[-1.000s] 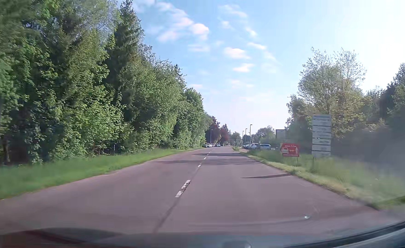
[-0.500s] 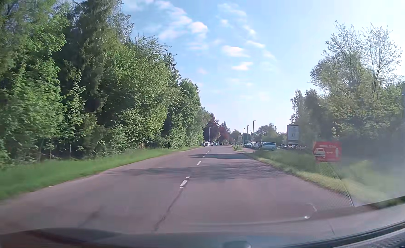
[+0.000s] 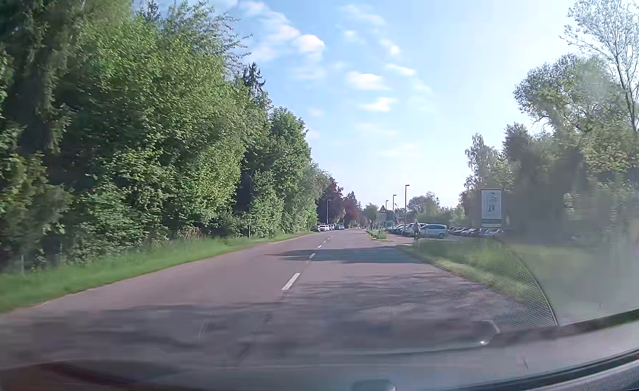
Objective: Follow the waypoints while adhering to traffic rules and regulations
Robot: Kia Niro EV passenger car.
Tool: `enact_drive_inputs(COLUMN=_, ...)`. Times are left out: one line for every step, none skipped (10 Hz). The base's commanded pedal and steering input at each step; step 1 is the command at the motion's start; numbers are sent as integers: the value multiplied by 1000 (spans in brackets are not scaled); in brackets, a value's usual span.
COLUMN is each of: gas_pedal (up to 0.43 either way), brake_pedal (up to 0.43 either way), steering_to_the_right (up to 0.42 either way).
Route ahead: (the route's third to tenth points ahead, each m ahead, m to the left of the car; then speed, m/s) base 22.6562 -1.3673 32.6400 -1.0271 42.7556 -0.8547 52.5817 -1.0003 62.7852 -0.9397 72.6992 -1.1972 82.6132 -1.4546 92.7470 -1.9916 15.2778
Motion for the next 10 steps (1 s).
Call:
enact_drive_inputs(gas_pedal=0, brake_pedal=30, steering_to_the_right=5)
enact_drive_inputs(gas_pedal=8, brake_pedal=30, steering_to_the_right=5)
enact_drive_inputs(gas_pedal=59, brake_pedal=30, steering_to_the_right=5)
enact_drive_inputs(gas_pedal=110, brake_pedal=30, steering_to_the_right=5)
enact_drive_inputs(gas_pedal=138, brake_pedal=30, steering_to_the_right=5)
enact_drive_inputs(gas_pedal=138, brake_pedal=30, steering_to_the_right=4)
enact_drive_inputs(gas_pedal=150, brake_pedal=30, steering_to_the_right=4)
enact_drive_inputs(gas_pedal=150, brake_pedal=0, steering_to_the_right=3)
enact_drive_inputs(gas_pedal=157, brake_pedal=0, steering_to_the_right=3)
enact_drive_inputs(gas_pedal=157, brake_pedal=0, steering_to_the_right=3)
